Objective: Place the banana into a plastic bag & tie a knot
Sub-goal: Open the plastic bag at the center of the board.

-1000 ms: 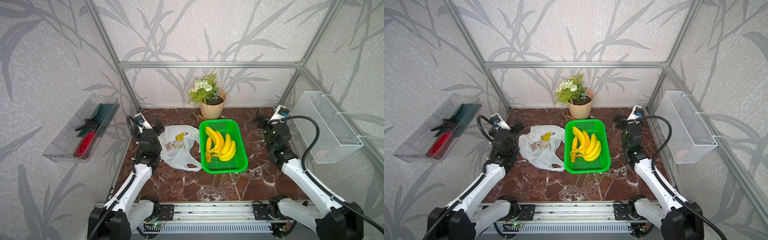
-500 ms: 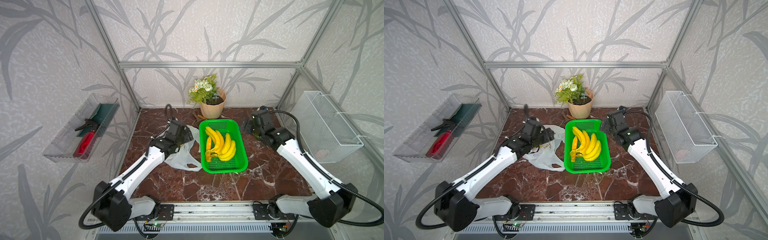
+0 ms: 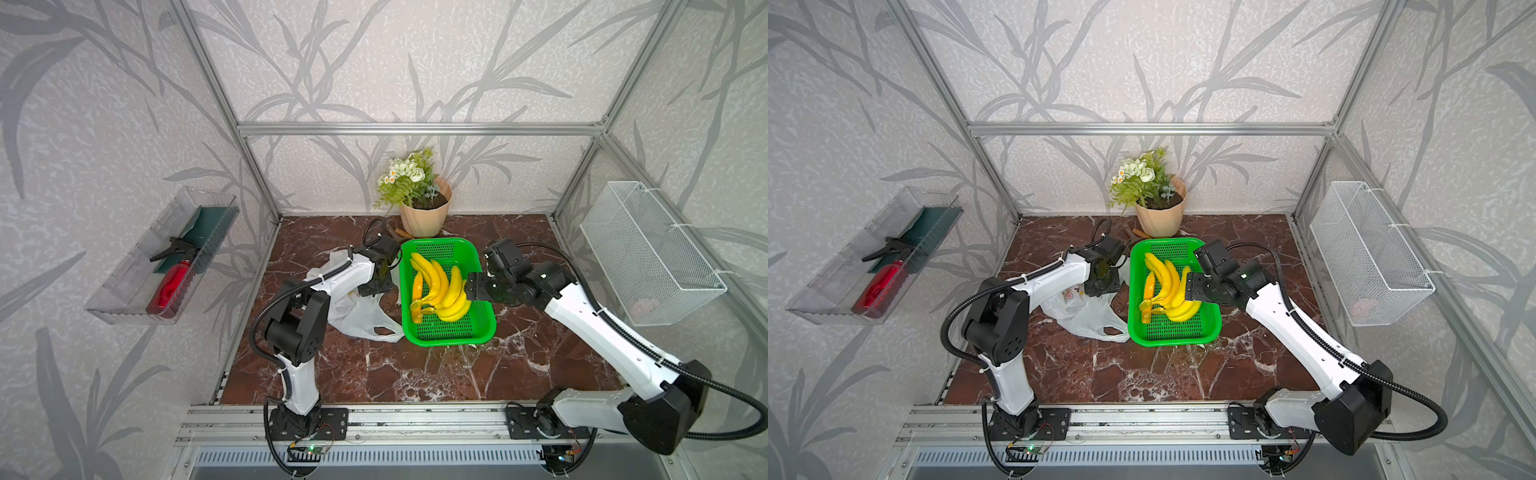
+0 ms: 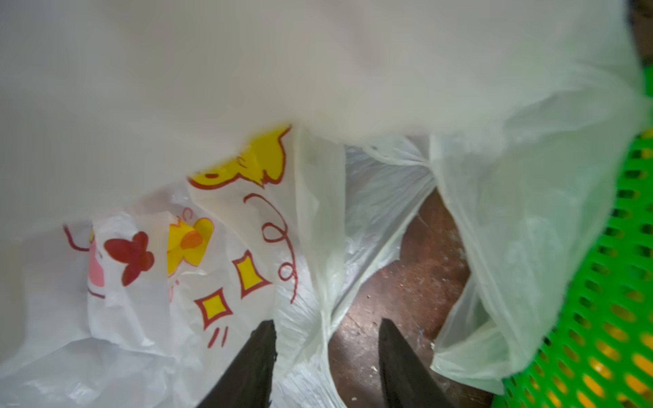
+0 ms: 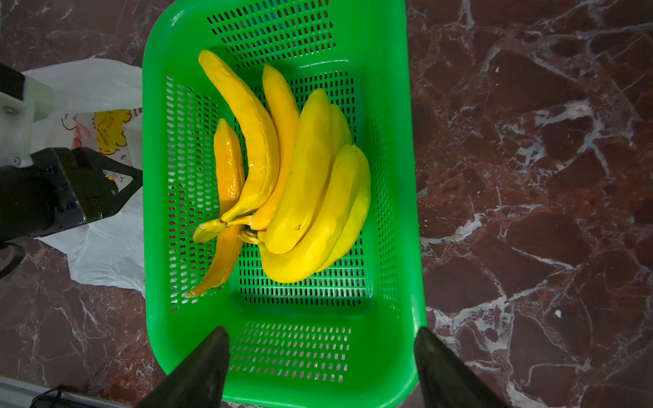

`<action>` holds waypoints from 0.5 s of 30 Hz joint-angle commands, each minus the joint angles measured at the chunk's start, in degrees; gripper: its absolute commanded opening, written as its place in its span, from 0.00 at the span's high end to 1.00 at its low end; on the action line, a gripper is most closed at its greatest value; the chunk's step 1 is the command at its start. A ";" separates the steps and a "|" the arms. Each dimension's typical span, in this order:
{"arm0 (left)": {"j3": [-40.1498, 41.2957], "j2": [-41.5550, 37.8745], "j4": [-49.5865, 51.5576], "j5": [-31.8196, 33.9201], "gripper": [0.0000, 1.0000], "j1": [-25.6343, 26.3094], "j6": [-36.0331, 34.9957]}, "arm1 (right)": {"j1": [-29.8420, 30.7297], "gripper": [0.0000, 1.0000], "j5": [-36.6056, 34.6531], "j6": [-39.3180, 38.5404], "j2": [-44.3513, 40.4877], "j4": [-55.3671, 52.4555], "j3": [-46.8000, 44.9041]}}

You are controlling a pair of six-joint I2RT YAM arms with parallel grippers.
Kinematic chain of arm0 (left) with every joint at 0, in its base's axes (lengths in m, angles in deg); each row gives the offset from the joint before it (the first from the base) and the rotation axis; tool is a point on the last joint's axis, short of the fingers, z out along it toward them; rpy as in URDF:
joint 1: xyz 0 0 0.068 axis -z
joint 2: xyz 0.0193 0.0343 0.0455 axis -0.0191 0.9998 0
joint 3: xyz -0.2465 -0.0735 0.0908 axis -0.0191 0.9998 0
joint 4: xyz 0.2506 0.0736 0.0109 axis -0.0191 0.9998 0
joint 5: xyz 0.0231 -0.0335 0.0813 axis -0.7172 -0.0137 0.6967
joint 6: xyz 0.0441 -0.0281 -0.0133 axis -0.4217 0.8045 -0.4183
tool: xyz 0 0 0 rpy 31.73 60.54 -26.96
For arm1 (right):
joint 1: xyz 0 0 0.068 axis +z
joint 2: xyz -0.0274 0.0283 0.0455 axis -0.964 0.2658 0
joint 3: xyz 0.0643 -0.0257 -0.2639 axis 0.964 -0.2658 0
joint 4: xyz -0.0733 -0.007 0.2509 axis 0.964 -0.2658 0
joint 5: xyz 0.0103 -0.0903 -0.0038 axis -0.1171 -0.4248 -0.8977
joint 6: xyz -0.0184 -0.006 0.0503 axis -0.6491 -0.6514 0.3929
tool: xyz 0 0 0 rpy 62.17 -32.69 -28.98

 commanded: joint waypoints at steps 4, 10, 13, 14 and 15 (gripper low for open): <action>0.81 2.49 -2.43 -1.56 0.57 -1.41 -3.01 | 0.27 0.20 2.45 0.32 -0.60 -0.14 -0.86; 1.41 2.95 -5.71 -4.53 0.56 -1.04 -3.99 | 0.31 0.21 4.02 0.41 2.40 1.03 -0.44; 0.19 3.94 -3.65 -1.84 0.56 -0.44 -3.99 | 0.25 0.22 4.38 0.38 3.23 1.56 -0.63; 0.04 4.47 -3.10 -1.20 0.57 -0.61 -3.72 | 0.29 0.22 4.47 0.40 3.34 1.70 -0.64; -0.20 5.12 -2.80 -0.59 0.59 -0.70 -3.58 | 0.28 0.22 4.49 0.41 3.43 1.88 -0.74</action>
